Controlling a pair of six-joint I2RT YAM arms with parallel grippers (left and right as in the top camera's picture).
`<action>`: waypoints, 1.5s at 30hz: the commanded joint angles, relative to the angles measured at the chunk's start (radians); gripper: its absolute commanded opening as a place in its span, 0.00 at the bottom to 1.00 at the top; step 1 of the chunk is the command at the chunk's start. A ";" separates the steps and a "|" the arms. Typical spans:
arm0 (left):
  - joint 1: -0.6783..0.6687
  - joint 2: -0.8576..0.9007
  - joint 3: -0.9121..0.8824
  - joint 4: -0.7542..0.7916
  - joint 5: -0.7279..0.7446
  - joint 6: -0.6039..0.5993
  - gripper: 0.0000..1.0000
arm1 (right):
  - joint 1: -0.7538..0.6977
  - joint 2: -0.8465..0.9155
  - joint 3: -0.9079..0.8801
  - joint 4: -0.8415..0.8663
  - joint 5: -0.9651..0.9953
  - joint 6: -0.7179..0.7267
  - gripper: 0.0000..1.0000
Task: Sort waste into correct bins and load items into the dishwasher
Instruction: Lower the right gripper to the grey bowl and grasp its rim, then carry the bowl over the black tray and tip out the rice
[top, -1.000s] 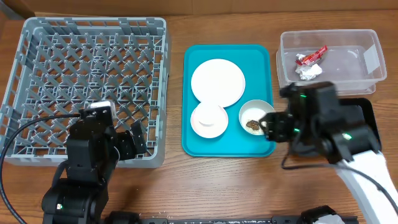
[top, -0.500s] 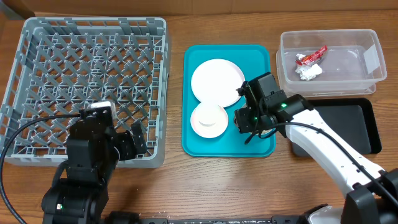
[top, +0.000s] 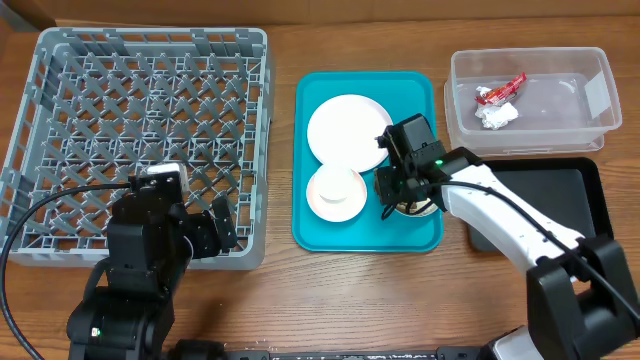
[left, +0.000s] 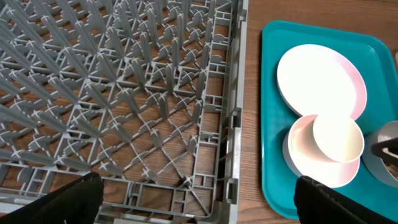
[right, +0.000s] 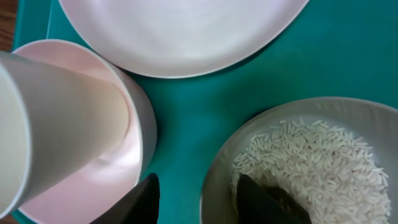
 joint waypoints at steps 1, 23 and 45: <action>-0.005 -0.003 0.022 -0.004 0.010 -0.015 1.00 | 0.004 0.038 -0.006 0.016 0.013 0.038 0.39; -0.005 -0.003 0.022 -0.007 0.010 -0.015 1.00 | 0.004 0.106 -0.002 0.028 0.024 0.113 0.09; -0.005 -0.003 0.022 -0.007 0.010 -0.014 1.00 | -0.003 0.011 0.230 -0.269 0.062 0.109 0.04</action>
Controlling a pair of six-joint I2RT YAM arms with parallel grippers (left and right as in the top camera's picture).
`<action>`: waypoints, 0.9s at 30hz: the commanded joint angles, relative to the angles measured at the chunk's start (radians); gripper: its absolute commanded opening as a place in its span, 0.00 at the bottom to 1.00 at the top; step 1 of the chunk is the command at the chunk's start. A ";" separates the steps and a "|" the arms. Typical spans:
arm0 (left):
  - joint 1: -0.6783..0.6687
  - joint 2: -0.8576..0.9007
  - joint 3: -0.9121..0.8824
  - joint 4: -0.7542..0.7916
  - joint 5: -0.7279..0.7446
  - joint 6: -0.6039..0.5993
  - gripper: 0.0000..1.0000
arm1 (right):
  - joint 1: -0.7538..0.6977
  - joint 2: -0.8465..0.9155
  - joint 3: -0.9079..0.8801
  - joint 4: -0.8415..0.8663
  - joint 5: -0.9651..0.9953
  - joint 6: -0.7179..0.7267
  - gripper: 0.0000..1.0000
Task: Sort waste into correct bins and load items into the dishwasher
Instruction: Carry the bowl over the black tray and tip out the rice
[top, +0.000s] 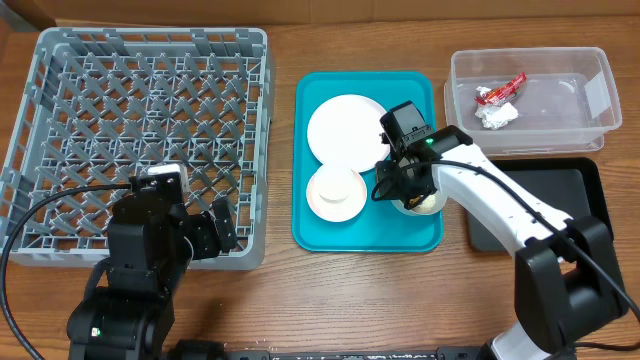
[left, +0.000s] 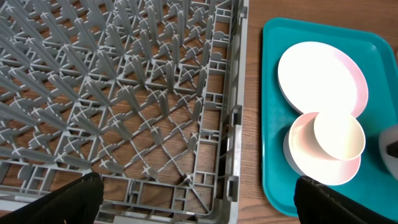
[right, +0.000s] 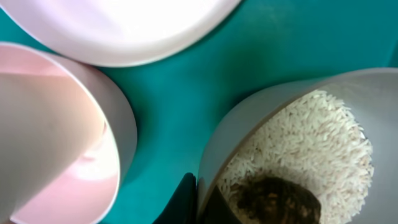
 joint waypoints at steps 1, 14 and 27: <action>-0.005 -0.003 0.022 0.001 0.009 -0.014 1.00 | -0.010 -0.089 0.073 -0.034 0.018 0.002 0.04; -0.005 -0.003 0.022 0.001 0.009 -0.014 1.00 | -0.322 -0.250 0.095 -0.065 -0.223 -0.018 0.04; -0.005 -0.003 0.022 0.002 0.009 -0.014 1.00 | -0.853 -0.204 -0.057 -0.050 -0.738 -0.216 0.04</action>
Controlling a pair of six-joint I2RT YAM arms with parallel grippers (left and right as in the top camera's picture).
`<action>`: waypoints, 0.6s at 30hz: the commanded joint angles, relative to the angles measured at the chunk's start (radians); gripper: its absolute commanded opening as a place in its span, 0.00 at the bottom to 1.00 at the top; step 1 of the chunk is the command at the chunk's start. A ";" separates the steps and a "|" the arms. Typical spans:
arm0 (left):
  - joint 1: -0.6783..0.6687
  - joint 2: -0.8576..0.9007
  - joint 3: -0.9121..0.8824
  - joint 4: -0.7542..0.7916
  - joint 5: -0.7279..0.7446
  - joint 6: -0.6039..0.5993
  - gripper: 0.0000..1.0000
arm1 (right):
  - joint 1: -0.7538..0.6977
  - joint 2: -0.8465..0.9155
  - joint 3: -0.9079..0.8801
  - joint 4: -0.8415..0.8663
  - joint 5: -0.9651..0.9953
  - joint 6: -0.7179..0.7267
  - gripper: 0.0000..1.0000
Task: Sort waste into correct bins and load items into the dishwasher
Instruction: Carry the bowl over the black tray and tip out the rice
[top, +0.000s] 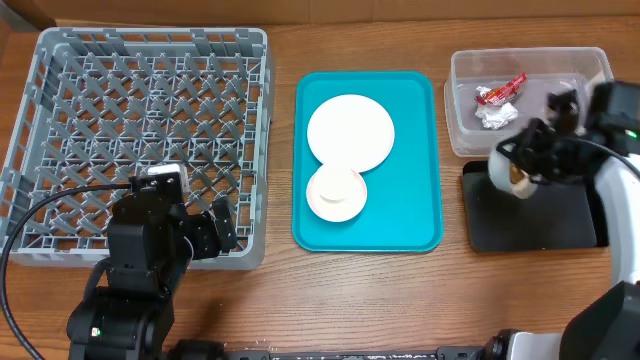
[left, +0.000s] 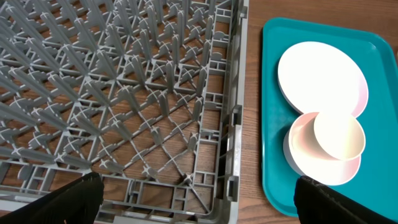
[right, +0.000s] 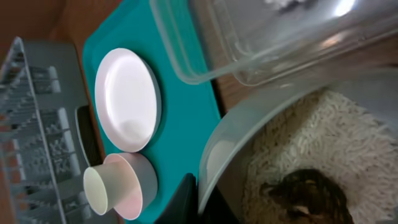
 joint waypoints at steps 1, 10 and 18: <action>-0.005 -0.003 0.022 0.002 0.009 -0.014 1.00 | -0.120 0.031 -0.066 0.024 -0.257 -0.097 0.04; -0.005 -0.003 0.022 0.002 0.009 -0.014 1.00 | -0.326 0.136 -0.126 0.041 -0.615 -0.198 0.04; -0.005 -0.003 0.022 0.002 0.009 -0.014 1.00 | -0.423 0.225 -0.126 0.074 -0.948 -0.196 0.04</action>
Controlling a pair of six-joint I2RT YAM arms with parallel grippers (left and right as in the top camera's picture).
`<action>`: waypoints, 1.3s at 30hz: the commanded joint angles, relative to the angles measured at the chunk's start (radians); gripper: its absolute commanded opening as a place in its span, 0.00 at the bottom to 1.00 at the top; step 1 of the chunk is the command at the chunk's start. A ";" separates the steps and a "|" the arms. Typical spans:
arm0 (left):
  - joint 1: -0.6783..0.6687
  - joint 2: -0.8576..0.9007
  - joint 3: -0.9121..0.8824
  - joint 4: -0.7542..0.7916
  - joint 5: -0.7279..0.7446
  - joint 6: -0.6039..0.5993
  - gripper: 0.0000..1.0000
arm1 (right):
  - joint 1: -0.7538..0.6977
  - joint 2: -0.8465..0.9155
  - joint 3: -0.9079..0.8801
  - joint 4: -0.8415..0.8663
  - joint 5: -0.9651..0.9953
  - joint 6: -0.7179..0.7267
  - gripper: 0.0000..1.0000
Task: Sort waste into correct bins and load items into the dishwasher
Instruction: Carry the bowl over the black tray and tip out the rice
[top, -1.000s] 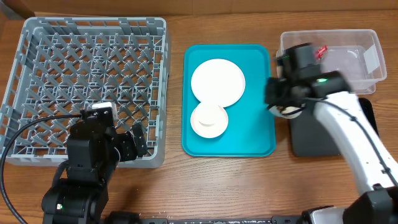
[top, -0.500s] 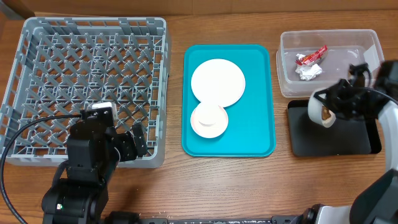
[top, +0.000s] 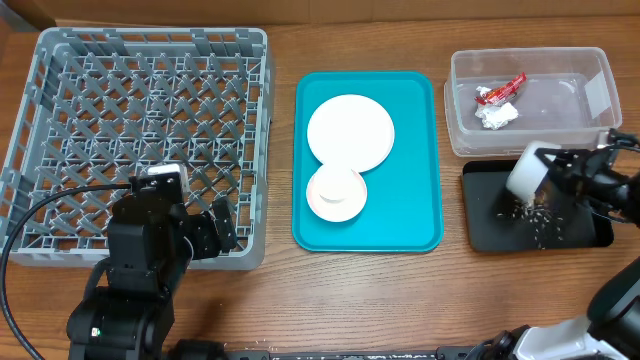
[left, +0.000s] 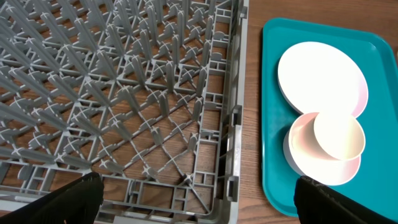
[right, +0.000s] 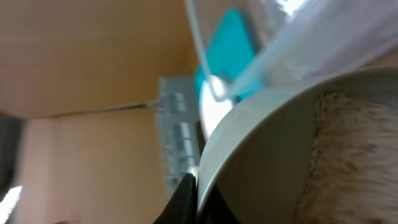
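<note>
My right gripper (top: 553, 172) is shut on the rim of a grey bowl (top: 524, 172). It holds the bowl tipped on its side above the black tray (top: 485, 235), where rice (top: 540, 215) lies scattered. In the right wrist view the bowl (right: 273, 143) fills the frame with rice clinging inside, and the gripper (right: 198, 200) pinches its rim. A white plate (top: 350, 132) and a pink bowl with a cup in it (top: 336, 193) sit on the teal tray (top: 420, 225). My left gripper (left: 199, 202) is open over the near right corner of the grey dish rack (top: 140, 120).
A clear plastic bin (top: 560, 135) holding wrappers (top: 498, 95) stands behind the black tray. The rack's right wall (left: 235, 124) runs close beside the teal tray (left: 273, 186). Brown table wood shows along the front.
The bowl was held over the black tray's left part with rice inside. Now it is tipped on its side further right, and rice lies on the tray. The left arm is unchanged.
My right gripper stood open astride the rim of the rice bowl on the teal tray, then shut on the rim there. Later it held the bowl over the black tray. Now the bowl is tipped and rice is on that tray. The left arm stayed still.
</note>
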 joint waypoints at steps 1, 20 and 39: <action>-0.005 -0.003 0.022 0.002 0.009 -0.014 1.00 | -0.032 0.044 0.000 0.012 -0.270 -0.013 0.04; -0.005 -0.003 0.022 0.002 0.009 -0.014 1.00 | -0.171 0.075 0.000 -0.003 -0.280 0.229 0.04; -0.005 -0.003 0.022 0.002 0.009 -0.014 1.00 | -0.086 0.075 0.015 -0.138 -0.031 -0.004 0.04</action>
